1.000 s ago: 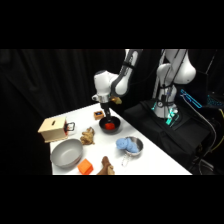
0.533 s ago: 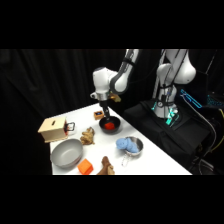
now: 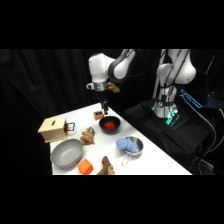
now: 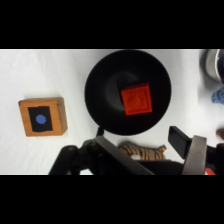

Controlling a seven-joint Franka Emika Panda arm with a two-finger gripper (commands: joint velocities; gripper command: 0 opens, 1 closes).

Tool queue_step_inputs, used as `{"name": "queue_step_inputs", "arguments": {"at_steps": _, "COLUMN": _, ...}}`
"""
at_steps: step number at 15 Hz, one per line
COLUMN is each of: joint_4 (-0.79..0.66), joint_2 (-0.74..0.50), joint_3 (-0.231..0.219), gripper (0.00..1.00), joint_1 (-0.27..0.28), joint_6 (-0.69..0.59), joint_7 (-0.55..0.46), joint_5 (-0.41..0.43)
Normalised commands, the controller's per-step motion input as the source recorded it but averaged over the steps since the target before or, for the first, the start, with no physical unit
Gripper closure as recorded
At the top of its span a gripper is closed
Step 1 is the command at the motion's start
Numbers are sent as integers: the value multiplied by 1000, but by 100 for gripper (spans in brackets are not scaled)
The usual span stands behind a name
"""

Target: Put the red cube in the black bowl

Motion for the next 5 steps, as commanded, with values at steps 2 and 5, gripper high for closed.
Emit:
{"name": "queue_step_inputs", "arguments": {"at_steps": 2, "joint_4": 111, "joint_2": -233, "joint_3": 2, "gripper": 0, "joint_1": 52, "joint_6": -324, "joint_7": 99, "joint_5": -129}}
{"name": "queue_step_inputs", "arguments": {"at_steps": 5, "joint_4": 113, "joint_2": -163, "joint_3": 6, "gripper": 0, "joint_1": 37, "joint_6": -276, "joint_7": 89, "joint_5": -108}}
